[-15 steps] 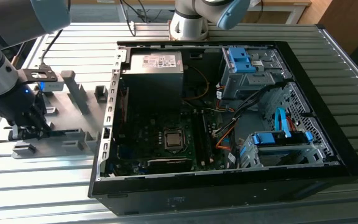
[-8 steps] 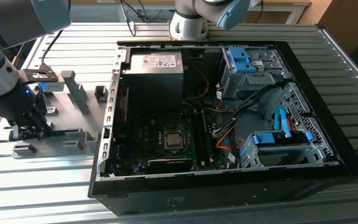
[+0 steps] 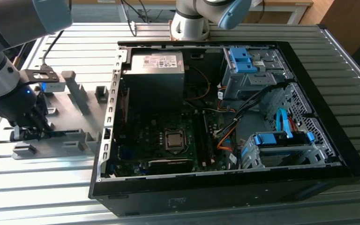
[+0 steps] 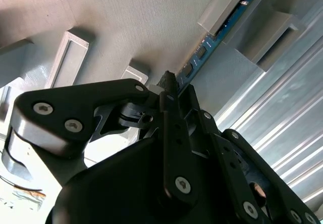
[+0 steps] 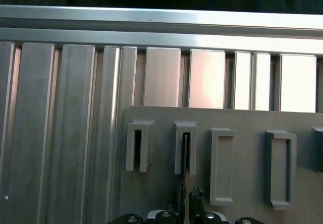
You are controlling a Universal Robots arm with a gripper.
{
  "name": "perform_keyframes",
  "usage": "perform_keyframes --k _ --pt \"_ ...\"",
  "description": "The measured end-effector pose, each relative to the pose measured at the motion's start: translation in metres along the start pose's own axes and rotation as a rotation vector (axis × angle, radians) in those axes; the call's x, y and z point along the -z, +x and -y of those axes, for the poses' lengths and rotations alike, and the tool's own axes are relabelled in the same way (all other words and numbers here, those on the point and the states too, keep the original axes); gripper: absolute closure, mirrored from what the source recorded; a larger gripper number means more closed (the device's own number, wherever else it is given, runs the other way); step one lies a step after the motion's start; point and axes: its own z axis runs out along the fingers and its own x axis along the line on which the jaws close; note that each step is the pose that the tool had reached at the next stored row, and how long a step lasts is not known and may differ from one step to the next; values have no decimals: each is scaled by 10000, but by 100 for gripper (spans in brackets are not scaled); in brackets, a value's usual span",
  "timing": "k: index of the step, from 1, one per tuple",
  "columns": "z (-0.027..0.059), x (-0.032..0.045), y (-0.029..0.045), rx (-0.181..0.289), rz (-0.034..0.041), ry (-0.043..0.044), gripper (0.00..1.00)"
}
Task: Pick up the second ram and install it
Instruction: 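Pick up the second ram and move it above second insertion slot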
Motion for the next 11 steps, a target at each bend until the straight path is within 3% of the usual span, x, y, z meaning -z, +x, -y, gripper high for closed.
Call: perform_keyframes --k 11 --pt "26 -3 1 2 -1 -1 76"
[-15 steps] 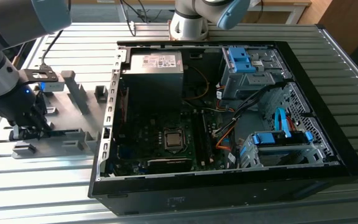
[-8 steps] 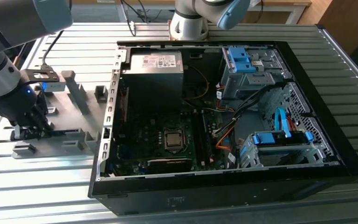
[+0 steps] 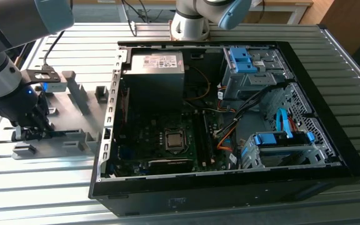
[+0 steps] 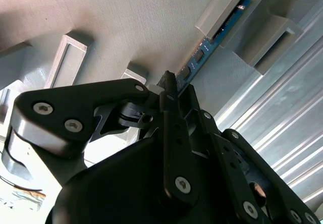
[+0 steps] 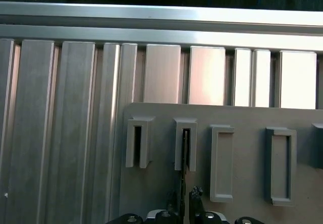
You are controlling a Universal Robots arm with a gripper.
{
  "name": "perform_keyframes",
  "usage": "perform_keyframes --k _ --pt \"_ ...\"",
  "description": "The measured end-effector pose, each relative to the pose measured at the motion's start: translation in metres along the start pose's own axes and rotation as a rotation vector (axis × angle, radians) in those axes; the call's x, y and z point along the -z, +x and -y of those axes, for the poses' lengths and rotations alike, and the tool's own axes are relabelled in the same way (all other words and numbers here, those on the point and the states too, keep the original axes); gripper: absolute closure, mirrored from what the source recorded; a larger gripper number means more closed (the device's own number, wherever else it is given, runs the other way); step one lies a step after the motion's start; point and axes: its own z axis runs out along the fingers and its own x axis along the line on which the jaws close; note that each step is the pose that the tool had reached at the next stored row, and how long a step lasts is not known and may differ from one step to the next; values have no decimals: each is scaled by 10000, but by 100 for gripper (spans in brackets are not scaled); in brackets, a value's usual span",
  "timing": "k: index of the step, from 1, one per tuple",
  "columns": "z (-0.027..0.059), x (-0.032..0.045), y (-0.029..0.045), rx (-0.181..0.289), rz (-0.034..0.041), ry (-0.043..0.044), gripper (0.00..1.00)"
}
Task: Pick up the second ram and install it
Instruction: 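Pick up the second ram and move it above second insertion slot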
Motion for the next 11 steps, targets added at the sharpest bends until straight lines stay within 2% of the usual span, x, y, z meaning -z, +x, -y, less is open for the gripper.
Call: perform_keyframes --k 4,5,11 --pt "0 0 0 0 0 0 78" --pt "0 0 0 0 0 0 85" --pt "0 -1 0 0 0 0 86"
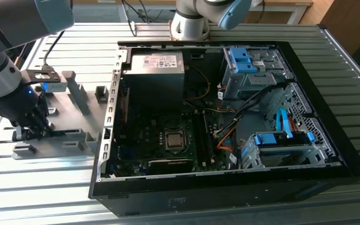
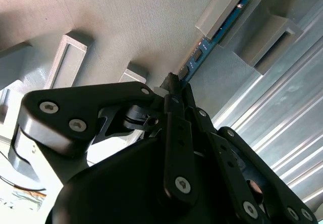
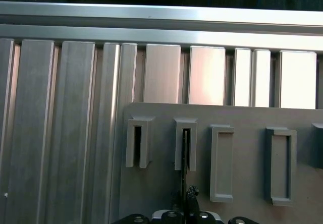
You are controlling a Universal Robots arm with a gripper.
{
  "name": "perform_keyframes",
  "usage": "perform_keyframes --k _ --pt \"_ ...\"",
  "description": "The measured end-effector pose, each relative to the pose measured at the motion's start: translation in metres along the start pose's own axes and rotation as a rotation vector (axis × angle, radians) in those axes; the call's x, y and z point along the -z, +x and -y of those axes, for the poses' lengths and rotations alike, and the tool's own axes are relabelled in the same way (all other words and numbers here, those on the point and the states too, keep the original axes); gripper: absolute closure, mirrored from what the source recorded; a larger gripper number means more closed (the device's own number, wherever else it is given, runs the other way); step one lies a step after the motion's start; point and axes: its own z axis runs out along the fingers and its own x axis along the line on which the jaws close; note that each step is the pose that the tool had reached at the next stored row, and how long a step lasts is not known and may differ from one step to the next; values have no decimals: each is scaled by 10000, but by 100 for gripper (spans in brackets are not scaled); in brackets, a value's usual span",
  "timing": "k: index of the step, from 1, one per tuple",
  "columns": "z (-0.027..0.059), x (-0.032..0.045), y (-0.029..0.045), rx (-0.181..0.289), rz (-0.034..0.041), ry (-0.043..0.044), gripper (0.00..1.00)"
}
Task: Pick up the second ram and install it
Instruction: 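Pick up the second ram and move it above second insertion slot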
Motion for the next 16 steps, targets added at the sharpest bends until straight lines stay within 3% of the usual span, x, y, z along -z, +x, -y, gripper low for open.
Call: perform_keyframes --k 11,16 --pt "0 -1 0 -13 0 0 86" --pt "1 -1 0 -660 -14 3 86"
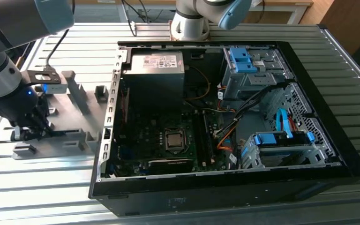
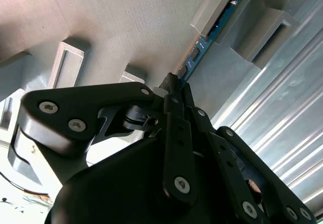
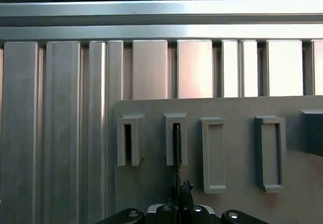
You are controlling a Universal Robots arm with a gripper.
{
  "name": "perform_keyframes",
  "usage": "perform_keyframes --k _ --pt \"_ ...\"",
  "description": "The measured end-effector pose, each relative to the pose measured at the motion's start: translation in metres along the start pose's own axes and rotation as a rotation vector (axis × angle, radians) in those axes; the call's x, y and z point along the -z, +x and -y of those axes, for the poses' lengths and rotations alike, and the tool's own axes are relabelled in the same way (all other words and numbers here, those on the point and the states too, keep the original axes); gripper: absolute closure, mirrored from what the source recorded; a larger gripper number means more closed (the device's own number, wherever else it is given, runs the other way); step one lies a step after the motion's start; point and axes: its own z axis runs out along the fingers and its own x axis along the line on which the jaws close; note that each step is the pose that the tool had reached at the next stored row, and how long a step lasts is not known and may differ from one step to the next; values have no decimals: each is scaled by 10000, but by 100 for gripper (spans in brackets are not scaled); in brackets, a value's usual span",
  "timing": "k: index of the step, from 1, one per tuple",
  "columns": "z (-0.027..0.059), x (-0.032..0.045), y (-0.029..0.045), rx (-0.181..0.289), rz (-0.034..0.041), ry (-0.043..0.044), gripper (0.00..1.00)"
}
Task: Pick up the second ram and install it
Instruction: 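Pick up the second ram and move it above second insertion slot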
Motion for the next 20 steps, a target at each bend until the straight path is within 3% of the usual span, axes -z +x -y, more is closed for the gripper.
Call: perform_keyframes --k 20 --pt "-1 13 1 114 -1 -1 86"
